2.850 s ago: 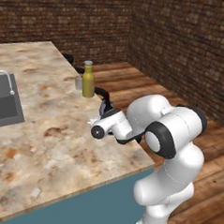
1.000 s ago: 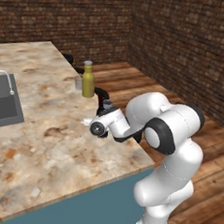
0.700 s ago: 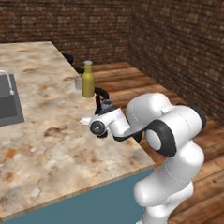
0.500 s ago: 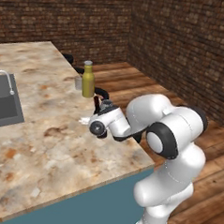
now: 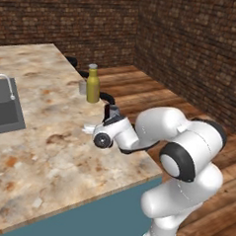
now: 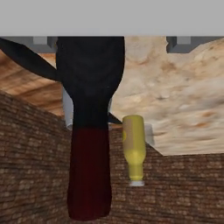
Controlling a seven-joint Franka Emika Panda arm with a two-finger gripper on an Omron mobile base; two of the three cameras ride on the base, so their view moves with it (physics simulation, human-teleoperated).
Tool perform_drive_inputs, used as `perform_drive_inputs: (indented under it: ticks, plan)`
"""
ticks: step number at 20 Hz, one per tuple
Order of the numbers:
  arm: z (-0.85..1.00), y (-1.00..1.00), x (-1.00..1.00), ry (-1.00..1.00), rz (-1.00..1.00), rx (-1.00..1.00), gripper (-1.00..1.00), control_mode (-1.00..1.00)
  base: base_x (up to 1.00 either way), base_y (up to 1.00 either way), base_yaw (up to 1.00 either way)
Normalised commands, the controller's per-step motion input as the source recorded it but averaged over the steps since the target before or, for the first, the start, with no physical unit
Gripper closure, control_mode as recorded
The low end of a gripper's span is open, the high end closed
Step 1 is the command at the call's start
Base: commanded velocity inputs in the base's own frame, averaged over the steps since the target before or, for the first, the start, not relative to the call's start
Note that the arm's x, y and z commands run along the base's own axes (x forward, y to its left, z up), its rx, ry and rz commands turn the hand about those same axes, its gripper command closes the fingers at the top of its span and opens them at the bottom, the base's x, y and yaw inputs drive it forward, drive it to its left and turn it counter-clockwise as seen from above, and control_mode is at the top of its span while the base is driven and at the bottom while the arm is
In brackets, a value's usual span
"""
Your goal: There is a wine glass and glass cup on the dining counter. Place the wine bottle next to the wine glass and the juice bottle next to the glass cup.
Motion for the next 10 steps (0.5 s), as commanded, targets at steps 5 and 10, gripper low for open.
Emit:
perform_drive_inputs:
  ticks: [5,10]
  plan:
    - [-0.47,-0.20,-0.25,-0.11,-0.10,0.17,-1.00,-1.00,0.00,0.00,0.00]
    - [-0.36,-0.09,-0.11,-0.11,-0.11,0.18,-1.00,-1.00,0.00,0.00,0.00]
